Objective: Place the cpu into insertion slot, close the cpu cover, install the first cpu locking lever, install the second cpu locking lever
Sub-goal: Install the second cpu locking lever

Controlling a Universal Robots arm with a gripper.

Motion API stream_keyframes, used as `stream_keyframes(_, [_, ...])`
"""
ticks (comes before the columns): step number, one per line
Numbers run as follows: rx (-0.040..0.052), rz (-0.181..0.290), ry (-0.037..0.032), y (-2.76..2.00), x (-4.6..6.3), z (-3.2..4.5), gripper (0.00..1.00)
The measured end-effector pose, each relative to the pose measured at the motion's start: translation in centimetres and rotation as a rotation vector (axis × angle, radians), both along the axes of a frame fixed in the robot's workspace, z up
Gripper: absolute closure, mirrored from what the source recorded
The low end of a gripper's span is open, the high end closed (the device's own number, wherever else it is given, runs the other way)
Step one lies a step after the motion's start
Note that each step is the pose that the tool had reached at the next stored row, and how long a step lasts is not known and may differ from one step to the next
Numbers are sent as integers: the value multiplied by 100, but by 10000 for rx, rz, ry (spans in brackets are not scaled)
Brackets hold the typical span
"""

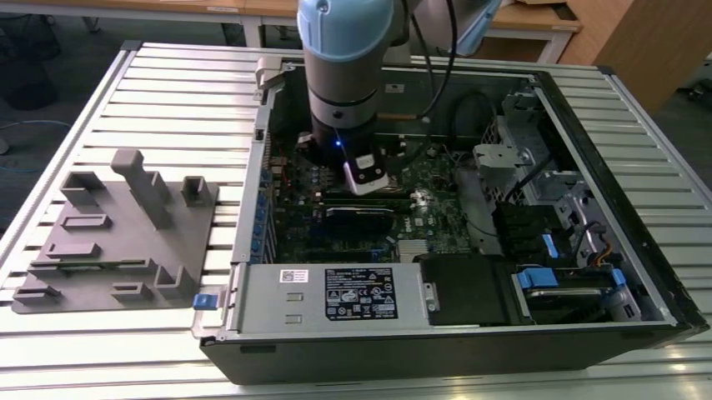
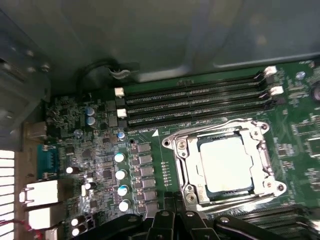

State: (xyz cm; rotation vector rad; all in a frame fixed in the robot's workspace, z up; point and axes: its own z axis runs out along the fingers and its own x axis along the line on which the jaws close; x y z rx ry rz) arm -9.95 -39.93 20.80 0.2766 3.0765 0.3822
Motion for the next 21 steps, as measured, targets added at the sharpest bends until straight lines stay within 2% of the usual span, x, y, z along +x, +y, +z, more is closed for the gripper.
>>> stream_keyframes(4, [-3, 0, 2, 0, 0, 148, 90])
stream_keyframes(7, [-8, -9, 1, 10, 16, 148, 90])
stream_keyframes(16, [-12, -154, 1, 78, 235, 134, 90])
stream_keyframes(19, [-41, -201, -1, 106, 301, 132, 90])
stream_keyframes(21, [-95, -219, 1, 145, 312, 132, 90])
